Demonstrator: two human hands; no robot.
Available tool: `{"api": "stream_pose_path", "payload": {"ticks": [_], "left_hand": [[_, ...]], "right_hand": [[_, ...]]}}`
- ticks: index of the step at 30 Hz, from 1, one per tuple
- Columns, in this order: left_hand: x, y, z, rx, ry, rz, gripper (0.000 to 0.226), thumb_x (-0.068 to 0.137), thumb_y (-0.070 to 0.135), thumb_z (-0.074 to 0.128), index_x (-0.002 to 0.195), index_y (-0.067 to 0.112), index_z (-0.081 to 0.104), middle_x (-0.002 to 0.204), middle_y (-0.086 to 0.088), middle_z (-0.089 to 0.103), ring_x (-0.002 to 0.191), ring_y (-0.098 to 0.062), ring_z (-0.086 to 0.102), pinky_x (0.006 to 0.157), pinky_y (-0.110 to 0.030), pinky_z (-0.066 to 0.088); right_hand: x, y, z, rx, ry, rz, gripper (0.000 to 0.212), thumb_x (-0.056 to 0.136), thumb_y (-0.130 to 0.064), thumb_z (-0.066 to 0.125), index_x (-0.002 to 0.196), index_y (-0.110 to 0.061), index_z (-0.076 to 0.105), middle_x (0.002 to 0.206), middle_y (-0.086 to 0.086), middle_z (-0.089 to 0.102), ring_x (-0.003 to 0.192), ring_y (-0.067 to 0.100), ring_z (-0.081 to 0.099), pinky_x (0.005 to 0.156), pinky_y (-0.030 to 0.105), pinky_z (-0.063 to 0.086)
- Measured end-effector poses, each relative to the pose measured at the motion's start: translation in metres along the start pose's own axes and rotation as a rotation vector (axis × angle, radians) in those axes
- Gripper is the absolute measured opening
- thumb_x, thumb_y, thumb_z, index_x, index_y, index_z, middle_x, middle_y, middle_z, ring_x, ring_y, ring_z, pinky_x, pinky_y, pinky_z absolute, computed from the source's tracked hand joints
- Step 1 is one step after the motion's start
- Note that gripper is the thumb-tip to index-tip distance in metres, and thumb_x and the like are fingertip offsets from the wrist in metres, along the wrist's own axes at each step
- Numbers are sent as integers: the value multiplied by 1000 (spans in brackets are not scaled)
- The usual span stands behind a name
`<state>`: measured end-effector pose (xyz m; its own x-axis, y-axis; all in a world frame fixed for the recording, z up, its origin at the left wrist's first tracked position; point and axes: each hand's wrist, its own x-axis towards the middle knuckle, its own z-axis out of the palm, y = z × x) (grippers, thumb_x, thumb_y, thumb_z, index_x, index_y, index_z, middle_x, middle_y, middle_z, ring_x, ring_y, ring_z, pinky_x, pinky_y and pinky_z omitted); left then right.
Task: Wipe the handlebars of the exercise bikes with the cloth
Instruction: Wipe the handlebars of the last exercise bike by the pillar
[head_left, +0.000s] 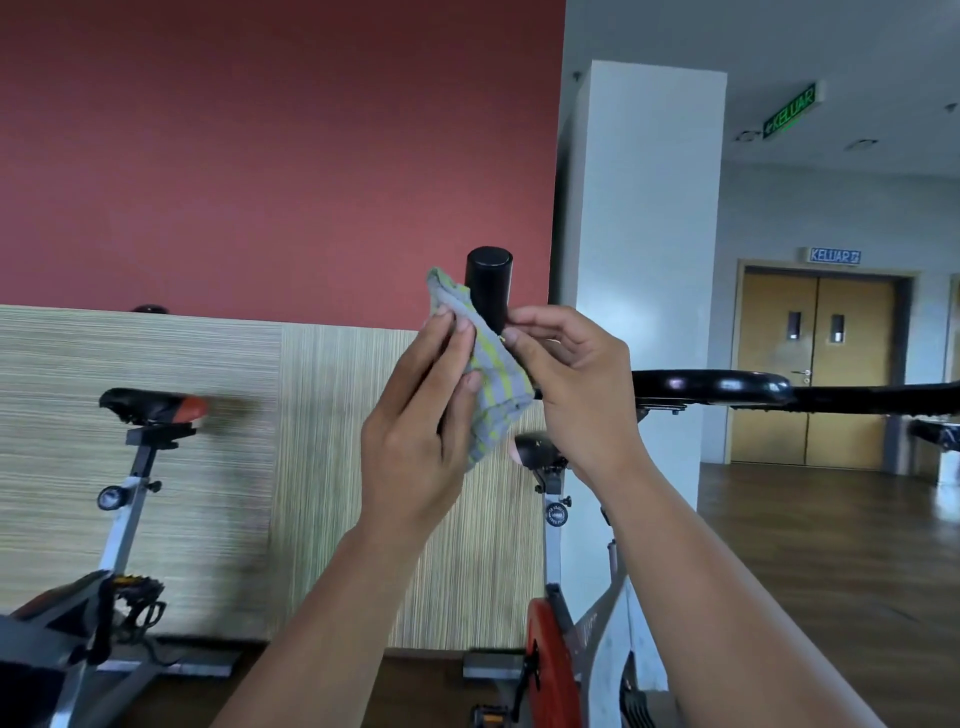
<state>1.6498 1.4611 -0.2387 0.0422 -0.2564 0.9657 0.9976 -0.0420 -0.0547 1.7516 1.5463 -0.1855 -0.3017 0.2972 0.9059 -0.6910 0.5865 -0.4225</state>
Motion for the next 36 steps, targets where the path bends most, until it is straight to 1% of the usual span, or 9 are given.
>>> {"api": "stream_pose_path", "payload": {"ticks": [4, 6, 9, 13, 18, 20, 25, 31, 36], "left_hand": [[20, 5, -1, -19, 91, 33, 28, 92, -6, 66, 119, 1, 69, 130, -13, 57, 121, -5, 57, 103, -19, 45], [22, 4, 1, -28, 112, 59, 26, 90, -8, 67, 116, -1, 71, 125, -14, 54, 120, 9, 50, 100, -15, 44], [9, -5, 3, 10, 79, 58, 25, 86, -11, 70, 109, -4, 72, 118, -20, 57, 122, 18, 42, 100, -7, 38], [5, -8, 1, 22, 90, 35, 27, 80, -13, 76, 105, -2, 74, 112, -21, 62, 119, 15, 45, 99, -6, 38], [36, 5, -2, 16, 113, 37, 20, 84, -3, 77, 104, 1, 74, 110, -18, 62, 105, -7, 57, 96, -11, 42], [31, 4, -1, -1, 86, -45, 23, 85, 4, 77, 107, 6, 72, 109, -11, 61, 103, -4, 57, 92, -13, 44], [10, -2, 3, -103, 18, -275, 39, 85, 18, 78, 115, 31, 57, 104, 24, 52, 100, 3, 58, 83, -28, 53], [-14, -12, 15, -168, 0, -407, 44, 84, 14, 79, 113, 32, 52, 107, 23, 51, 100, 2, 58, 85, -39, 56], [-31, -22, 31, -207, 25, -485, 43, 82, 8, 81, 114, 20, 55, 111, 22, 49, 105, 9, 54, 90, -25, 54]], "right_hand": [[1, 2, -1, 27, -13, -2, 21, 91, 1, 67, 95, -19, 73, 87, -8, 76, 86, 8, 72, 76, 20, 54], [3, 3, -1, 39, -16, 11, 19, 91, 1, 67, 95, -17, 73, 87, -7, 76, 85, 7, 71, 75, 20, 54], [4, 5, -3, 45, -20, 22, 20, 90, 1, 68, 96, -17, 74, 86, -5, 77, 82, 8, 71, 74, 20, 54], [3, 7, -3, 98, -9, 39, 19, 88, 1, 70, 95, -16, 75, 87, 0, 78, 80, 11, 72, 71, 20, 55], [3, 11, -3, 100, -2, 39, 16, 91, -1, 68, 99, -12, 76, 94, 5, 78, 87, 18, 74, 75, 27, 58], [3, 12, -4, 90, 1, 37, 16, 90, -1, 69, 99, -14, 76, 94, 5, 78, 90, 18, 74, 78, 28, 58], [2, 11, -3, 73, 12, 52, 16, 89, -5, 71, 96, -18, 76, 92, 2, 78, 87, 16, 74, 79, 29, 59], [0, 12, -1, 85, 42, 66, 13, 89, -4, 71, 94, -15, 75, 93, 10, 77, 94, 31, 73, 81, 33, 60], [-3, 13, 2, 77, 69, 59, 12, 90, -5, 71, 93, -16, 75, 90, 6, 77, 88, 20, 73, 80, 29, 59]]}}
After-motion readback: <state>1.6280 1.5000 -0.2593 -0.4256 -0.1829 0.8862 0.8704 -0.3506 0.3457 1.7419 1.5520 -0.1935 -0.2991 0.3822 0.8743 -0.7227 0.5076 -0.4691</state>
